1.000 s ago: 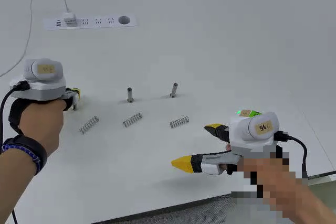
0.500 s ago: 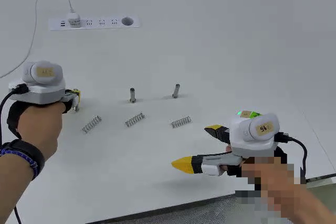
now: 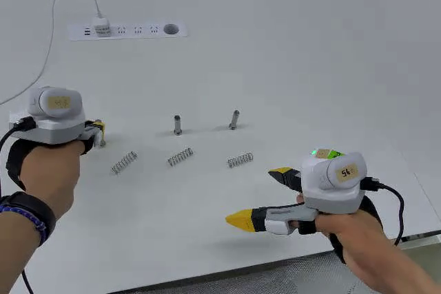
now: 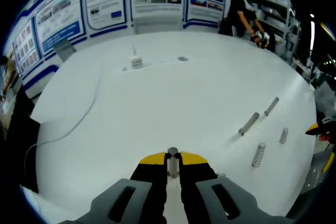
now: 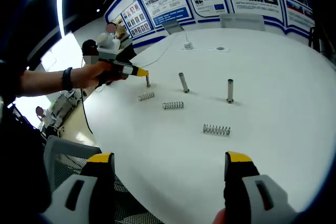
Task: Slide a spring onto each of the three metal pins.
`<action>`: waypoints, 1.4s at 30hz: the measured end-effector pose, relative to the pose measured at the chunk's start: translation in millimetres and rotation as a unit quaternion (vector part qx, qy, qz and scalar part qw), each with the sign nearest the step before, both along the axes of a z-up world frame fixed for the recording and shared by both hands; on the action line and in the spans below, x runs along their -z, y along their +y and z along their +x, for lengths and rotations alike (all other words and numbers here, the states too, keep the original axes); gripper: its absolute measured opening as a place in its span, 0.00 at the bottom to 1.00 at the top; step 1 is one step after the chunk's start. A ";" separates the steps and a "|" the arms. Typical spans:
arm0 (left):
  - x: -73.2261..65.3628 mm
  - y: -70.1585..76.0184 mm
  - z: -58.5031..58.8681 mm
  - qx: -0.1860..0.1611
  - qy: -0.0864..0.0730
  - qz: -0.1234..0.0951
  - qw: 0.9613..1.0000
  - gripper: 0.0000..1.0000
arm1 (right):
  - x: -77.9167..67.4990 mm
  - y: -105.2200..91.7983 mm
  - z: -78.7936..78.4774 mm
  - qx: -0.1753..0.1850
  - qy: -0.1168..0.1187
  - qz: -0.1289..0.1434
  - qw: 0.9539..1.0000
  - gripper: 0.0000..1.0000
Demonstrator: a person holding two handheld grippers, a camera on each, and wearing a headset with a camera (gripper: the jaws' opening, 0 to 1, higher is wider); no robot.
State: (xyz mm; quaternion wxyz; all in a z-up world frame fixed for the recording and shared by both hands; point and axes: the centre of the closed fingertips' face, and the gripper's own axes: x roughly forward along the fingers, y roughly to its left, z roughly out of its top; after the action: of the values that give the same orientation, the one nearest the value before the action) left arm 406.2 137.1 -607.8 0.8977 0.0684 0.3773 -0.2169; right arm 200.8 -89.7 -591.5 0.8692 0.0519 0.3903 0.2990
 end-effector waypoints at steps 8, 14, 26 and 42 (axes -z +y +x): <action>-0.4 -0.1 -3.5 -0.001 -0.005 -0.005 1.000 0.07 | 1.3 1.8 -3.2 -0.003 0.002 -0.002 1.000 0.87; -0.1 -3.9 -8.2 0.004 -0.010 -0.012 1.000 0.07 | 1.5 0.4 -2.6 -0.001 0.002 -0.002 1.000 0.87; -0.1 -5.7 -10.6 0.008 -0.009 -0.011 1.000 0.07 | 1.5 0.1 -2.6 0.000 0.003 -0.002 1.000 0.87; -0.1 -9.5 -11.4 0.018 -0.013 -0.002 1.000 0.07 | 2.8 3.0 -1.3 -0.002 0.005 0.000 1.000 0.87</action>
State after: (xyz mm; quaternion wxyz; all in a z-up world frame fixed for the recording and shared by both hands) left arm 394.8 127.5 -607.7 0.8987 0.0760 0.3640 -0.2325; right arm 199.4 -86.6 -594.3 0.8667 0.0526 0.3946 0.3007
